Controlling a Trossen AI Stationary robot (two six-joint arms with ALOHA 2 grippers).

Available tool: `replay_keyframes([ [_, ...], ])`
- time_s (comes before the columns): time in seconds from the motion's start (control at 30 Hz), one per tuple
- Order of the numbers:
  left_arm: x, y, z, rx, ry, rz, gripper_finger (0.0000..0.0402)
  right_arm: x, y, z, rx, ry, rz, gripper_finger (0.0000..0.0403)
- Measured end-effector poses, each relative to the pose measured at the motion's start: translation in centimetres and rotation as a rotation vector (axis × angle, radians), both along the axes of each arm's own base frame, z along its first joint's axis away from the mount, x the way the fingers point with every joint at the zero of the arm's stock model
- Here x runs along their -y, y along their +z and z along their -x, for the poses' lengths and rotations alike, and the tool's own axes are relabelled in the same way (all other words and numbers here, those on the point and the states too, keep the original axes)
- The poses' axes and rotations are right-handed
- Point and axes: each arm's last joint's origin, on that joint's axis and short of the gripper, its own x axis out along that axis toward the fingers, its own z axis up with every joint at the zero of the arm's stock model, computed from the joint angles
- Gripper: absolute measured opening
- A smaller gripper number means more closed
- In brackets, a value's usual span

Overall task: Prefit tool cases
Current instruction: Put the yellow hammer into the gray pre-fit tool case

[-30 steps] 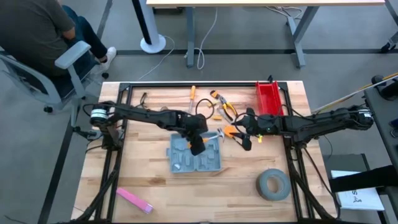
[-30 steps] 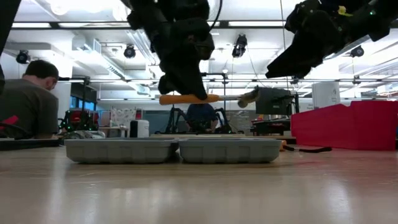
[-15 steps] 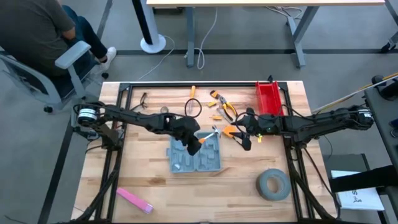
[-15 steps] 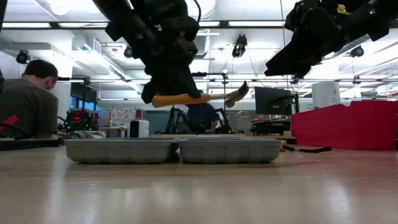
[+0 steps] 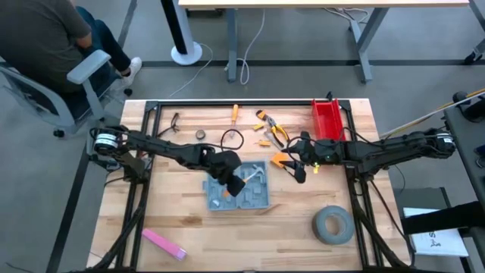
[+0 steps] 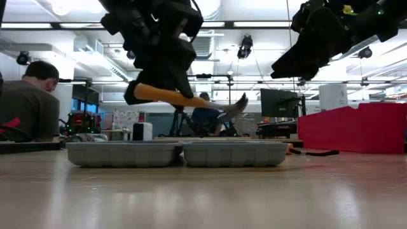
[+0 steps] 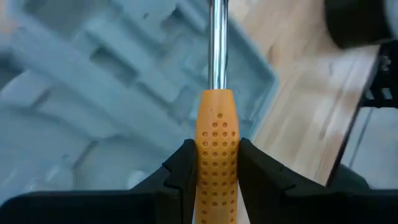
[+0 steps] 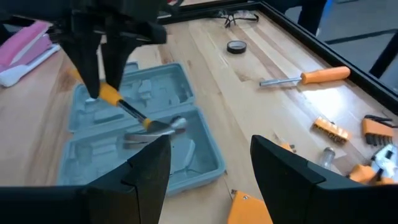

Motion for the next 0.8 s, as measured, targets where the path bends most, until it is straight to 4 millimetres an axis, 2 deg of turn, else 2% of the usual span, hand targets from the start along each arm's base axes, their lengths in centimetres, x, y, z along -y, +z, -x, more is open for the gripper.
replay_keyframes([
  [0.33, 0.1, 1.3, -0.4, -0.062, 0.131, 0.120, 0.0090, 0.1, -0.3, 0.1, -0.027, -0.046, -0.003, 0.0199],
  [0.6, 0.4, 1.3, -0.4, -0.104, 0.278, 0.222, 0.0090, 0.2, -0.5, 0.2, -0.059, -0.046, 0.065, 0.0199],
  [0.8, 0.3, 1.4, -0.5, -0.109, 0.395, 0.263, 0.0090, 0.1, -0.5, 0.2, -0.064, -0.045, 0.054, 0.0199],
])
